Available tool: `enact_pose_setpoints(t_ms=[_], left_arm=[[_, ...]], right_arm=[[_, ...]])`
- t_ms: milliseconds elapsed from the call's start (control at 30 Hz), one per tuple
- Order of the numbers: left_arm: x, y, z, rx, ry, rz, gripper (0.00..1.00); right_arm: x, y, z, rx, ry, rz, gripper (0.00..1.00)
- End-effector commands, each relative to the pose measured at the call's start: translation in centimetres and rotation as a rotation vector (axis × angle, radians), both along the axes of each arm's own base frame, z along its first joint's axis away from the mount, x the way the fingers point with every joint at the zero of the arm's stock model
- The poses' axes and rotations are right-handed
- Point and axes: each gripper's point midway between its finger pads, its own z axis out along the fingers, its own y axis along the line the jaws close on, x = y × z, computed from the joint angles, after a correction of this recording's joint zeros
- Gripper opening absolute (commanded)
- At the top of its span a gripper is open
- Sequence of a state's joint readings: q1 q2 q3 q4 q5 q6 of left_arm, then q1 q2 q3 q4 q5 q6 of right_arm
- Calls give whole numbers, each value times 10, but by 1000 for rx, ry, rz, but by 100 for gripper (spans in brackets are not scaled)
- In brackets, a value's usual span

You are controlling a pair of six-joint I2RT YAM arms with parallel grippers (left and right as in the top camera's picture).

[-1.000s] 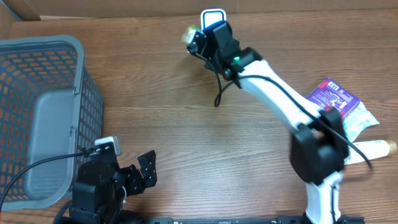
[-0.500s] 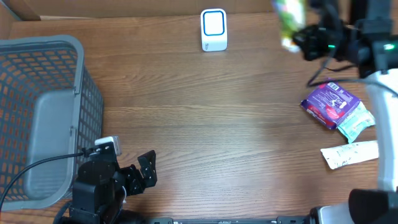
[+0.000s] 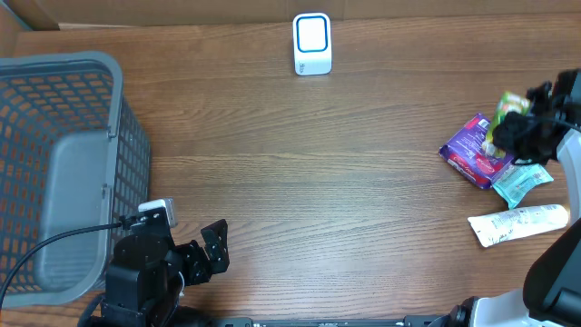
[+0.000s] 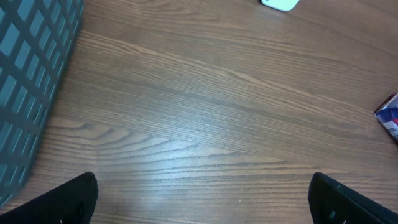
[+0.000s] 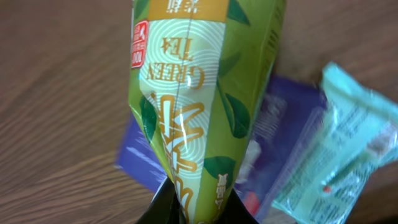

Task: Scan the item barcode
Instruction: 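Carry the pouch right and drop it onto the purple pack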

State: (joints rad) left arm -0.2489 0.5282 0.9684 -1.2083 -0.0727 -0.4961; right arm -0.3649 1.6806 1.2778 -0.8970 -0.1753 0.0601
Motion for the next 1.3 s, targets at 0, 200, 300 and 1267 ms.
enact_pose_setpoints(t_ms=[0,200,300,1267], left_arm=[[0,2,2,8,-10,7,100],[0,2,2,8,-10,8,100],[0,2,2,8,-10,7,100],[0,2,2,8,-10,7,100]], right_arm=[[0,-4,-2,25,-25,-58,4],[-2,7,-2,80,-26,-38,68],[2,16,5,133,-57,-18,89],[-137,109,229,83,-534,218,100]])
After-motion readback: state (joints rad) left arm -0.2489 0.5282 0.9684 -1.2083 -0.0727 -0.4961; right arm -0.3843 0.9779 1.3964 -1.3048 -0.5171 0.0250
